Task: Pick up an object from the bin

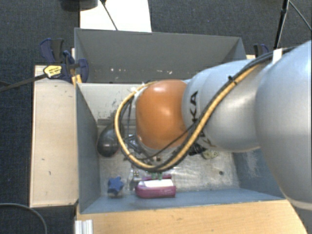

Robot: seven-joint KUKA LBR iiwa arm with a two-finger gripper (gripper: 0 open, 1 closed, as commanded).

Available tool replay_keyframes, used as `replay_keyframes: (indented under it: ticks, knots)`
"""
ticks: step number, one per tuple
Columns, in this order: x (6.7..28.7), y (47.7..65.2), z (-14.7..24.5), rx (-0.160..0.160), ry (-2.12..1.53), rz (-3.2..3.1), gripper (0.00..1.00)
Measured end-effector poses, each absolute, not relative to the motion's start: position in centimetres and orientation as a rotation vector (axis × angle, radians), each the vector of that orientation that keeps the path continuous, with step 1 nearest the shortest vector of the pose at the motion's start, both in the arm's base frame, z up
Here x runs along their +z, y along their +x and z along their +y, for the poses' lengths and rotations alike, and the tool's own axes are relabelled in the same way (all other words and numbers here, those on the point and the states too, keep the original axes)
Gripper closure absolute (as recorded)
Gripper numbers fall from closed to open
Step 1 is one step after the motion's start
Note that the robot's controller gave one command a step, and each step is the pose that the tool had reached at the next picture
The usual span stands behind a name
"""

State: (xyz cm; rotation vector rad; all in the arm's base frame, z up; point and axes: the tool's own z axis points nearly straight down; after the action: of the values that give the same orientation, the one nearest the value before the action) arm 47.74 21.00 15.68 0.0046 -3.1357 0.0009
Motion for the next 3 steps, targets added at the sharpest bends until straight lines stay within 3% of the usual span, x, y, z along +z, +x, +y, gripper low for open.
replay_keyframes:
  ticks: [1, 2, 3]
  knots:
    - [9.6, 49.9, 23.3, -0.002, -0.067, -3.140, 0.00]
    - [9.5, 50.5, 24.8, 0.004, 0.290, -3.128, 0.00]
    - [9.3, 49.6, 25.4, -0.018, 0.968, -3.013, 0.00]
